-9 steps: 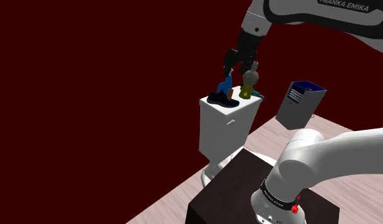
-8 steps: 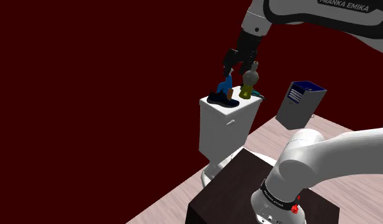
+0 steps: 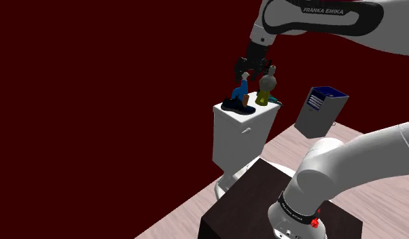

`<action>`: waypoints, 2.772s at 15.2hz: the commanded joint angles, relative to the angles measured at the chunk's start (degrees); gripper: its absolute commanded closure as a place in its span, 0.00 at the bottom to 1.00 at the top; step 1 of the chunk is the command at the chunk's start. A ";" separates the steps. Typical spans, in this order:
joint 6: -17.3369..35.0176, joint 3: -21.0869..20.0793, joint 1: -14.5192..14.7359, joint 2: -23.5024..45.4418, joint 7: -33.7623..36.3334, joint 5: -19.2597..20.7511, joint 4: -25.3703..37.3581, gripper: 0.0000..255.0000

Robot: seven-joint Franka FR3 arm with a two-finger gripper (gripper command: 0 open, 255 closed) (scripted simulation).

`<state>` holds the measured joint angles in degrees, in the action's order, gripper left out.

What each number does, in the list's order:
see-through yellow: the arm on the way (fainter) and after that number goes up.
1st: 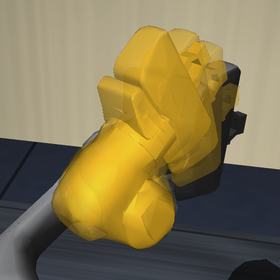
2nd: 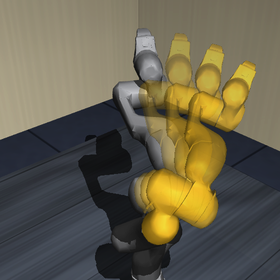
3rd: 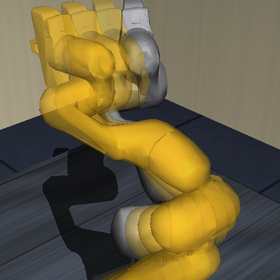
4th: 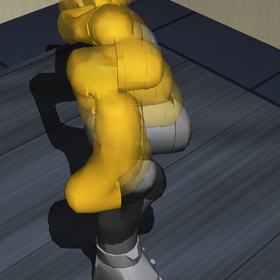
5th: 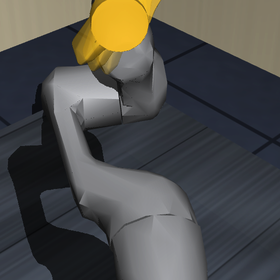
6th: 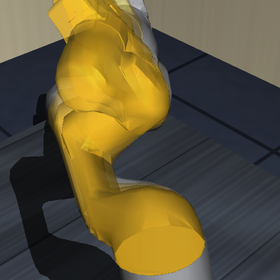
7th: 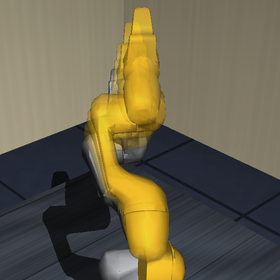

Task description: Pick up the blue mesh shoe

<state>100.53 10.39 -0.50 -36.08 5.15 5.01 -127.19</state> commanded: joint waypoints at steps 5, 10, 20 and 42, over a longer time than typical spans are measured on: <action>4.87 5.57 -0.93 10.86 -4.08 -0.17 4.33 0.00; 7.79 10.04 -1.57 20.66 -8.05 -2.07 9.52 0.00; 9.56 16.56 -5.30 42.92 -17.43 -11.09 24.72 0.00; 13.31 16.92 -9.19 54.87 -21.71 -16.86 29.87 1.00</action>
<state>113.85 27.36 -9.72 18.71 -16.54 -11.81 -97.25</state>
